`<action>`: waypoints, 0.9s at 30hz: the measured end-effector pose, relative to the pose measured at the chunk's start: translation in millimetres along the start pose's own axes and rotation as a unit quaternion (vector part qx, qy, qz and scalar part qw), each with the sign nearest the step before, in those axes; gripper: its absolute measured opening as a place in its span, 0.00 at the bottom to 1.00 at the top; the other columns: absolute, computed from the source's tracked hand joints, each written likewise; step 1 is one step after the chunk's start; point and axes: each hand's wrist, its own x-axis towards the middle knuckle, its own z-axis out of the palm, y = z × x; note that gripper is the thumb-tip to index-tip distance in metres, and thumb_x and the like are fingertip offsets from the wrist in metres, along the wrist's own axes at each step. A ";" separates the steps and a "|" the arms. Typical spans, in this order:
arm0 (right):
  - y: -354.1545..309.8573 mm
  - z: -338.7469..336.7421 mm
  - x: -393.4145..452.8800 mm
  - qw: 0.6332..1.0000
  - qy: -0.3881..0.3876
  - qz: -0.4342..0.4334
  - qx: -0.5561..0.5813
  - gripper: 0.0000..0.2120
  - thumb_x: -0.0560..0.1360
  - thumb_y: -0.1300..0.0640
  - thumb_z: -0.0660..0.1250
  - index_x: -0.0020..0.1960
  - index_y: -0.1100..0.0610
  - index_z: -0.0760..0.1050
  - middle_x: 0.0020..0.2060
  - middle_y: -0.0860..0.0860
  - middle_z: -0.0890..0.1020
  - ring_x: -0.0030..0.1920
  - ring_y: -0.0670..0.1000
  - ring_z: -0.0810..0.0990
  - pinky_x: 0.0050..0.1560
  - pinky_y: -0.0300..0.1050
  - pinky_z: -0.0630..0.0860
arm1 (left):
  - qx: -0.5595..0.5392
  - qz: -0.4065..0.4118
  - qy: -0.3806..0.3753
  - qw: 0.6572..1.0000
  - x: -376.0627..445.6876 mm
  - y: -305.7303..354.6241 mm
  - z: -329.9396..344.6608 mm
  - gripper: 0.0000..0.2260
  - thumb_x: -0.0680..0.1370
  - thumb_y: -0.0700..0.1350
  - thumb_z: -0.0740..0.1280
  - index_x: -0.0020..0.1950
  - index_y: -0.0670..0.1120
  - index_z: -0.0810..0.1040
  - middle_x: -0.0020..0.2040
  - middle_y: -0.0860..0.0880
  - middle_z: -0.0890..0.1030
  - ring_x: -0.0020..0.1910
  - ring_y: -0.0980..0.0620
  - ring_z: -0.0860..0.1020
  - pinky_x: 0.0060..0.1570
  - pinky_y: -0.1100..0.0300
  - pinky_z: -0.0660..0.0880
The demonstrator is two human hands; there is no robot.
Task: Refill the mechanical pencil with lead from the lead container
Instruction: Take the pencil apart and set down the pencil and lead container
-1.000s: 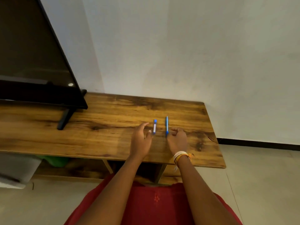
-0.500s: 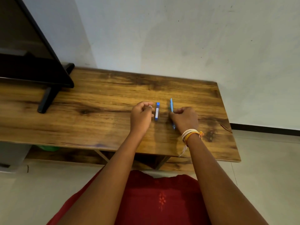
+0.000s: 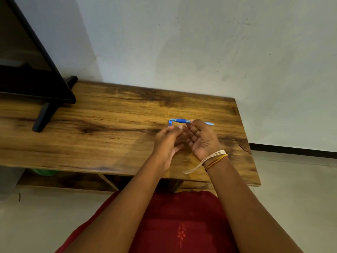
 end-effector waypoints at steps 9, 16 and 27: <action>-12.1 -22.5 -3.9 0.996 -0.014 0.019 -0.083 0.04 0.73 0.61 0.69 0.47 0.61 0.78 0.36 0.52 0.81 0.33 0.46 0.80 0.33 0.37 0.79 | -0.098 -0.010 0.021 0.995 4.8 -9.5 20.4 0.03 0.79 0.43 0.65 0.50 0.45 0.78 0.44 0.46 0.82 0.43 0.52 0.81 0.43 0.60 0.77; -35.0 -49.7 -1.0 0.998 0.018 -0.041 -0.049 0.04 0.76 0.63 0.66 0.48 0.64 0.77 0.40 0.56 0.81 0.40 0.51 0.81 0.40 0.39 0.81 | -0.101 -0.003 0.041 0.994 11.9 -15.9 32.1 0.04 0.80 0.43 0.62 0.49 0.45 0.76 0.46 0.45 0.82 0.49 0.48 0.81 0.50 0.59 0.76; -50.7 -96.9 -6.5 0.993 -0.012 -0.029 -0.111 0.11 0.74 0.65 0.68 0.56 0.68 0.77 0.43 0.61 0.84 0.42 0.53 0.85 0.45 0.43 0.82 | -0.109 -0.027 0.011 0.994 7.1 -47.7 70.3 0.04 0.79 0.41 0.64 0.52 0.43 0.76 0.46 0.46 0.83 0.46 0.51 0.82 0.45 0.61 0.78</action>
